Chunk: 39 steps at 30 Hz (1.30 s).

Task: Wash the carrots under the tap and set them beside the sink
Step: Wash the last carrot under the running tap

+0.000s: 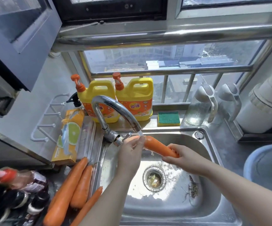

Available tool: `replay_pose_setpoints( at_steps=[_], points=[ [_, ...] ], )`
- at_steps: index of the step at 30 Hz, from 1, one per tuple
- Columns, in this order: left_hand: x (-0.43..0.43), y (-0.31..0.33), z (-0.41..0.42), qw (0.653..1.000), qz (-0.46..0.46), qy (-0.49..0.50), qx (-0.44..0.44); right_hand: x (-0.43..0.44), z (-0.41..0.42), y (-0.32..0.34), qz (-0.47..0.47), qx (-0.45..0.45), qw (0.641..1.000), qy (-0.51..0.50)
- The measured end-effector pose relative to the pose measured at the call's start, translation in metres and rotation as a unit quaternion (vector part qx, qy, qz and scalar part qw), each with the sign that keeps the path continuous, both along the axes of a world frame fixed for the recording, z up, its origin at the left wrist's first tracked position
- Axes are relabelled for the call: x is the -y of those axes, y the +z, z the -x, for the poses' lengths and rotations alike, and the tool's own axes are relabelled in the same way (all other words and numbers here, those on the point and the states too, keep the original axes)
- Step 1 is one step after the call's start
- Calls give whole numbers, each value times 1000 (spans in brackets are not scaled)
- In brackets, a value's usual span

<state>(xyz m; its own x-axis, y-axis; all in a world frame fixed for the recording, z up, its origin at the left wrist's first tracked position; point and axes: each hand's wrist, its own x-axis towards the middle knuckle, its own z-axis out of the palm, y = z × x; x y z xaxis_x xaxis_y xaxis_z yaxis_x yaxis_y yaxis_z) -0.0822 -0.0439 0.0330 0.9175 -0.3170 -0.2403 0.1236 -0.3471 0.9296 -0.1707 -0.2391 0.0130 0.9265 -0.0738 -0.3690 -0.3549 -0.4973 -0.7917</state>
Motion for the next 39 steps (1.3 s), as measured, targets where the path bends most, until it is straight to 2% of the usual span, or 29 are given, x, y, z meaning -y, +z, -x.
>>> replay_pose_setpoints(
  at_steps=[4,7,10,15,22,27,32,39],
  points=[
    [-1,-2,2,996,36,2,-79,6,4,-7,-5,-6,1000,0],
    [3,4,5,983,103,-9,-154,9,5,-11,-4,-7,1000,-1],
    [3,8,2,966,175,-17,-188,7,0,-13,-22,-4,1000,-7],
    [-2,7,-9,960,206,7,-188,-3,-15,-8,-31,8,999,2],
    [-8,8,-12,959,185,68,-202,-8,-14,-9,-10,-2,1000,5],
    [-3,12,-9,956,209,-8,-205,-4,-10,-6,-1,0,1000,-5],
    [-4,16,-14,945,242,-19,-218,-7,-12,1,12,14,1000,-11],
    [-3,19,-14,949,231,75,-200,-20,-15,1,48,31,998,-27]
  ],
)
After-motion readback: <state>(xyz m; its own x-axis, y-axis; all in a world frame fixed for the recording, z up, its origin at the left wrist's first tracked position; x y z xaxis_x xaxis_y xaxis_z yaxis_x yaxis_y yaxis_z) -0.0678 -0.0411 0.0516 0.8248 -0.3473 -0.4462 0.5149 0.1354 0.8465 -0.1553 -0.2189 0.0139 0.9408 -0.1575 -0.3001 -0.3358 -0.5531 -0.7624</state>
